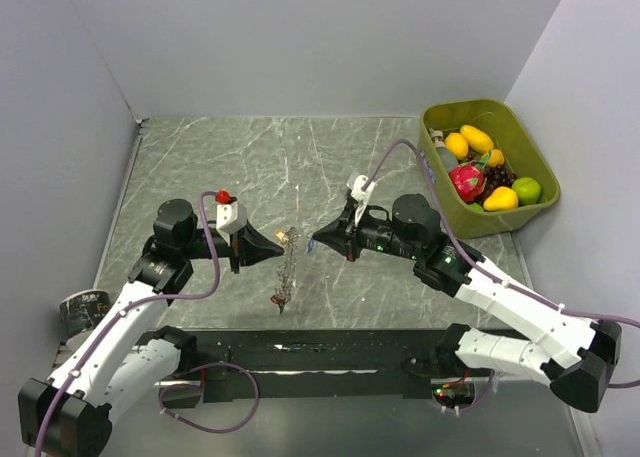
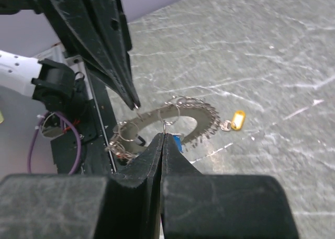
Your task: Put the keys on the keyring
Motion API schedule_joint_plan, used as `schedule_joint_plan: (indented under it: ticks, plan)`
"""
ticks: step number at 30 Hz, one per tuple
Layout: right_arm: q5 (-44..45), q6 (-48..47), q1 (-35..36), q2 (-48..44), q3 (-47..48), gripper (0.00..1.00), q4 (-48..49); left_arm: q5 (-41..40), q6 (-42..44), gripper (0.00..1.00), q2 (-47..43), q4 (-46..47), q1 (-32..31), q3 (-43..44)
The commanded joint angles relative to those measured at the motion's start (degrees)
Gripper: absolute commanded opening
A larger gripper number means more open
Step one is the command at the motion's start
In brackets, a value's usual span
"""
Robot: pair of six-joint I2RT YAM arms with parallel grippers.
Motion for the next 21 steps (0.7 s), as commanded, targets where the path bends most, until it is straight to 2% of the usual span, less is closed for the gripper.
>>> schedule_joint_plan:
  ticks: [1, 8, 21]
  plan:
    - [-4.70, -1.48, -0.19, 1.36, 3.41, 0.00, 2.12, -1.43, 1.29, 0.01, -0.53, 1.80, -0.29, 2.58]
    - [-7.52, -2.18, 0.77, 4.17, 5.16, 0.00, 1.24, -3.98, 1.55, 0.01, -0.01, 0.48, -0.29, 3.19]
    - [-5.68, -3.68, 2.97, 8.74, 7.45, 0.00, -0.60, -3.72, 1.38, 0.01, 0.35, 0.48, -0.29, 3.19]
